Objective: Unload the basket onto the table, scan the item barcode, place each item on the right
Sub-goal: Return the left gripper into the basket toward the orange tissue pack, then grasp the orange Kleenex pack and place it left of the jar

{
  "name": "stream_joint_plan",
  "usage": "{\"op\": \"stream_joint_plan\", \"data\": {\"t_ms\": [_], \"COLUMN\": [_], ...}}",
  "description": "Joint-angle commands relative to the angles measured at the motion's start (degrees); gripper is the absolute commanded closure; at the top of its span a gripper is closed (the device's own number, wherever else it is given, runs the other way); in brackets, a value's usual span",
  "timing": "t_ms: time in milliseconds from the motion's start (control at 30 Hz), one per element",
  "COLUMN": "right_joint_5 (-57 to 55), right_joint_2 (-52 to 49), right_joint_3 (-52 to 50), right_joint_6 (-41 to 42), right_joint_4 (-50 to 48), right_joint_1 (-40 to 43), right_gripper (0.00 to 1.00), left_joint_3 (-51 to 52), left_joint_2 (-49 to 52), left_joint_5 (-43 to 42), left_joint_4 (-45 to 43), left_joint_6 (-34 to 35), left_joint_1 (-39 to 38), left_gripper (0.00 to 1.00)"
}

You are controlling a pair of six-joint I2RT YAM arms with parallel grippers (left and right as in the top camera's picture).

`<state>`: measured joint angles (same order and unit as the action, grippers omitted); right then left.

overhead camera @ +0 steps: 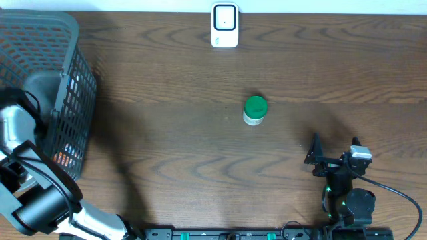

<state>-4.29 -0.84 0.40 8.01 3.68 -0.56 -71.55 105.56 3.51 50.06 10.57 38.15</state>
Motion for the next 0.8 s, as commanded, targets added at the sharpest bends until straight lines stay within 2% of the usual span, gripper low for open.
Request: {"op": "stream_joint_plan", "data": {"t_ms": [0, 267, 333, 400, 600, 767], "right_joint_5": [0.09, 0.09, 0.09, 0.09, 0.09, 0.09], "right_joint_2": [0.42, 0.42, 0.42, 0.42, 0.42, 0.42], "right_joint_3": [-0.11, -0.11, -0.11, -0.11, -0.11, -0.11], "right_joint_6": [-0.81, -0.81, -0.81, -0.81, -0.81, -0.81], "right_joint_4": [0.22, 0.22, 0.22, 0.22, 0.22, 0.22], "right_joint_1": [-0.17, -0.17, -0.17, -0.17, -0.17, -0.17], "right_gripper": [0.01, 0.01, 0.01, 0.01, 0.01, 0.01], "left_joint_3": [4.26, 13.25, 13.27, 13.27, 11.76, 4.20], "left_joint_2": [0.44, 0.44, 0.42, 0.39, -1.05, -5.88], "left_joint_5": [-1.57, -1.57, -1.60, -1.60, -1.60, -1.60], "left_joint_4": [-2.47, -10.25, -10.12, -9.86, -8.04, -1.95], "left_joint_6": [-1.40, -1.36, -1.33, -1.31, -0.15, 0.68], "left_joint_1": [0.20, 0.20, 0.20, 0.20, 0.20, 0.20], "left_gripper": [0.02, 0.04, 0.15, 0.20, 0.25, 0.28]}}
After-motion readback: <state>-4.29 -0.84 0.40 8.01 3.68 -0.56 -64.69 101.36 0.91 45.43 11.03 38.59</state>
